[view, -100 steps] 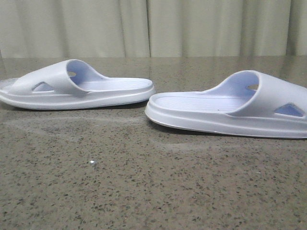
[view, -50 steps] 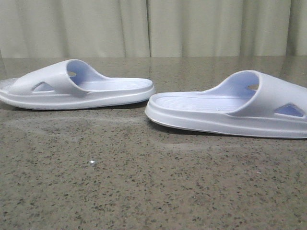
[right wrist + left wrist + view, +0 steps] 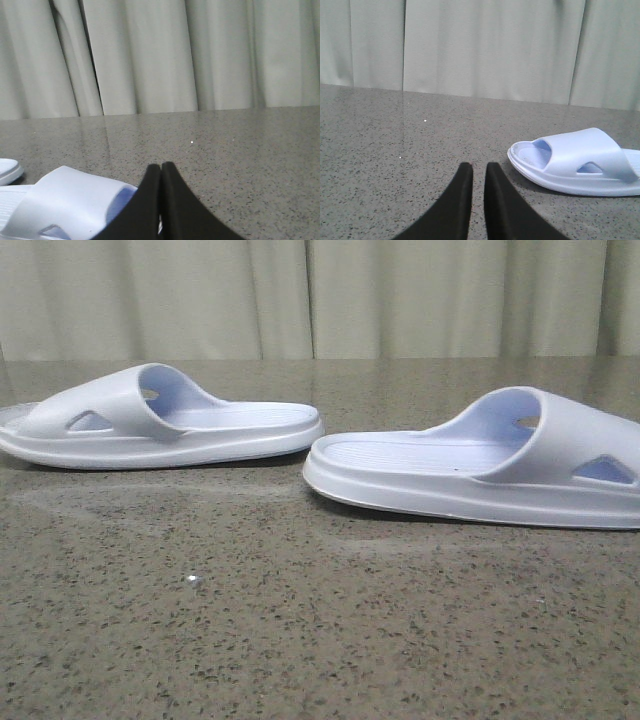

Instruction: Insert blue slippers together front up

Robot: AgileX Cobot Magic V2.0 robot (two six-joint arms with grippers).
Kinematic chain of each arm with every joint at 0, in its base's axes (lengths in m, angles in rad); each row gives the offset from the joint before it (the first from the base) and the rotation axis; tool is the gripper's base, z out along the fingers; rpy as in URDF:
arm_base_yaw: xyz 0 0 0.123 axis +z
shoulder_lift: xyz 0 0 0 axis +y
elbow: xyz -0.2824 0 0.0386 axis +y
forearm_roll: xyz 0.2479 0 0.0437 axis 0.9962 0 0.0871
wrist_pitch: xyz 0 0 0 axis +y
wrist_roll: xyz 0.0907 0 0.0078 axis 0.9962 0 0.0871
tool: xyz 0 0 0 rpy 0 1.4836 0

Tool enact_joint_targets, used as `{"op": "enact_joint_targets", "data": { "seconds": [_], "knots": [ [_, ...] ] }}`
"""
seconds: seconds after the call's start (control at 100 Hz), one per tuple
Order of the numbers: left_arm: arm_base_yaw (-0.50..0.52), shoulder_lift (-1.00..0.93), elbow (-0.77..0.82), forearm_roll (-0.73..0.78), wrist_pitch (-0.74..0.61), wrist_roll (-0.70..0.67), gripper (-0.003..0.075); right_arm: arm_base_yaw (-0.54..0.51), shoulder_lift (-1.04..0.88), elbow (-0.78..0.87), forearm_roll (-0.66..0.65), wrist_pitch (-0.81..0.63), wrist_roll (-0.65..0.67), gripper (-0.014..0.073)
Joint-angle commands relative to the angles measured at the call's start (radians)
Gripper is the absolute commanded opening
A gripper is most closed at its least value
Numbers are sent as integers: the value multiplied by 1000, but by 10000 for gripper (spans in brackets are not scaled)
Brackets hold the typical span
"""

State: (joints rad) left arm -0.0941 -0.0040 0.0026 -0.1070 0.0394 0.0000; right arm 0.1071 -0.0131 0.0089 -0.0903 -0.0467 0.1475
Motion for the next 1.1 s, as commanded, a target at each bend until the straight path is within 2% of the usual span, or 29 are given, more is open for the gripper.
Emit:
{"op": "enact_joint_targets", "data": {
  "seconds": [0.0, 0.16, 0.34, 0.52, 0.66, 0.88, 1.09],
  "knots": [
    [-7, -28, 7, -18, -74, -8, 16, 1, -17, 22, -10, -81, -8, -107],
    [-7, -28, 5, -69, -92, -8, 15, 1, -17, 10, -8, -58, 63, -107],
    [-9, -23, -53, -210, -39, -8, 15, 1, -17, -78, 75, 80, 74, -107],
    [-9, 52, -220, -365, 98, -26, 15, 1, -1, -216, 180, 185, 74, -106],
    [-9, 198, -378, -369, 170, -26, 15, 1, 69, -343, 227, 301, 74, -107],
    [-9, 501, -675, -388, 389, -26, 15, 1, 265, -588, 254, 526, 74, -107],
    [-9, 655, -843, -375, 432, -26, 16, 1, 431, -774, 251, 668, 74, -95]
  ]
}}
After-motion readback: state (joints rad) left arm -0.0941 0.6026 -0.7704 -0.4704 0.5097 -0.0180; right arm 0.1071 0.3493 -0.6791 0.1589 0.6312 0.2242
